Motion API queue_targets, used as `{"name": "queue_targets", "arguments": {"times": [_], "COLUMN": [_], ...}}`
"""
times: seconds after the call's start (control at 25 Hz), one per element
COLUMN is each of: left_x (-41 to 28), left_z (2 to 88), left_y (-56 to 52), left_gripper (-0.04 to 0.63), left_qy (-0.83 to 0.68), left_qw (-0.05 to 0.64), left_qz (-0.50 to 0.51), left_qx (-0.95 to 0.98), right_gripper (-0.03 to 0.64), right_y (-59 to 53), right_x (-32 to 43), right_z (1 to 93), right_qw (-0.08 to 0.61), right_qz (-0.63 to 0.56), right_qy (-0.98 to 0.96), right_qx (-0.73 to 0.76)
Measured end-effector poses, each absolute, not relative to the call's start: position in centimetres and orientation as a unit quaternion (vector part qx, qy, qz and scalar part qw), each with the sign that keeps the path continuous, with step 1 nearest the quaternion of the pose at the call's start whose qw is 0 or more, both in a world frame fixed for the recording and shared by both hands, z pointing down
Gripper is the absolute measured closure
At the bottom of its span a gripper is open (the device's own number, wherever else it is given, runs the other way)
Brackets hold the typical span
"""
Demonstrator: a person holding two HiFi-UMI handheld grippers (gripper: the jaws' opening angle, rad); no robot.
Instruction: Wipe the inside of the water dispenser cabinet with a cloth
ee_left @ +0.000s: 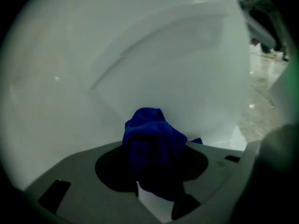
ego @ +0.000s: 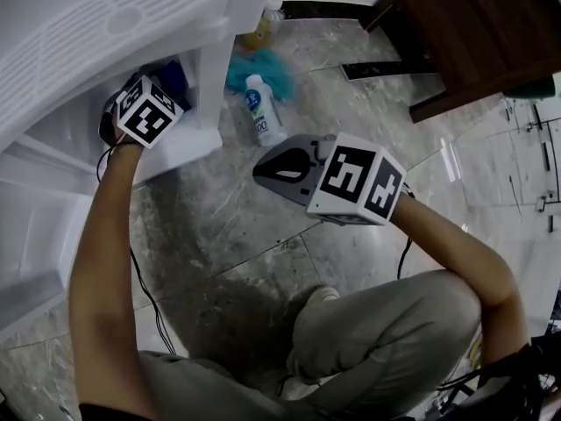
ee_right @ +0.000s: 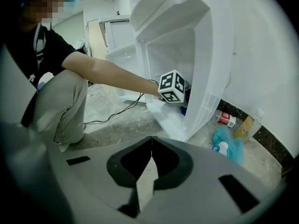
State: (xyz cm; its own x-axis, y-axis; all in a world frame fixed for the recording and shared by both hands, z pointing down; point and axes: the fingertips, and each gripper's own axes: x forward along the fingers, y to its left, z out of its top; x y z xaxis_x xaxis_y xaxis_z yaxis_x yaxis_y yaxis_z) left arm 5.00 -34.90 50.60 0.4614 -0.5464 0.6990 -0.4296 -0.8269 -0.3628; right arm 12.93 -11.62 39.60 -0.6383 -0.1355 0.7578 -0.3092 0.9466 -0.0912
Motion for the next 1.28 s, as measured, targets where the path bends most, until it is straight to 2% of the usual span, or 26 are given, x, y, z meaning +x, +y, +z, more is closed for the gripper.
{"name": "queue_targets", "arguments": {"times": [0.16,0.32,0.52,0.64,0.76,1.12,1.28], "left_x": [4.2,4.4,5.0,4.8,4.6,4.7,4.5], "left_z": [51.1,50.7,50.6,50.6,50.5,50.6,50.1], "left_y": [-36.8,-36.1,-33.9,-35.4,-36.5,-35.2,-32.2], "left_gripper": [0.407,0.407,0.408,0.407,0.408,0.407,0.408], "left_qy": [0.310,0.332,0.285,0.306,0.304,0.305,0.243], "left_qw": [0.043,0.014,0.041,0.065,0.054,0.014,0.040], "left_qz": [-0.461,-0.396,-0.403,-0.419,-0.434,-0.393,-0.414], "left_qx": [-0.830,-0.856,-0.869,-0.852,-0.846,-0.867,-0.876], "right_gripper": [0.618,0.618,0.618,0.618,0.618,0.618,0.618], "right_y": [-11.3,-10.7,-11.0,-10.9,-10.7,-10.9,-11.5], "right_x": [12.8,12.9,11.8,11.4,11.1,10.0,8.9], "right_z": [39.9,40.4,40.5,40.8,40.9,40.0,39.6], "right_qw": [0.412,0.414,0.407,0.407,0.408,0.415,0.419], "right_qz": [0.107,0.115,0.116,0.121,0.124,0.111,0.104], "right_qy": [-0.897,-0.896,-0.900,-0.900,-0.900,-0.898,-0.895], "right_qx": [0.115,0.111,0.100,0.096,0.093,0.097,0.112]}}
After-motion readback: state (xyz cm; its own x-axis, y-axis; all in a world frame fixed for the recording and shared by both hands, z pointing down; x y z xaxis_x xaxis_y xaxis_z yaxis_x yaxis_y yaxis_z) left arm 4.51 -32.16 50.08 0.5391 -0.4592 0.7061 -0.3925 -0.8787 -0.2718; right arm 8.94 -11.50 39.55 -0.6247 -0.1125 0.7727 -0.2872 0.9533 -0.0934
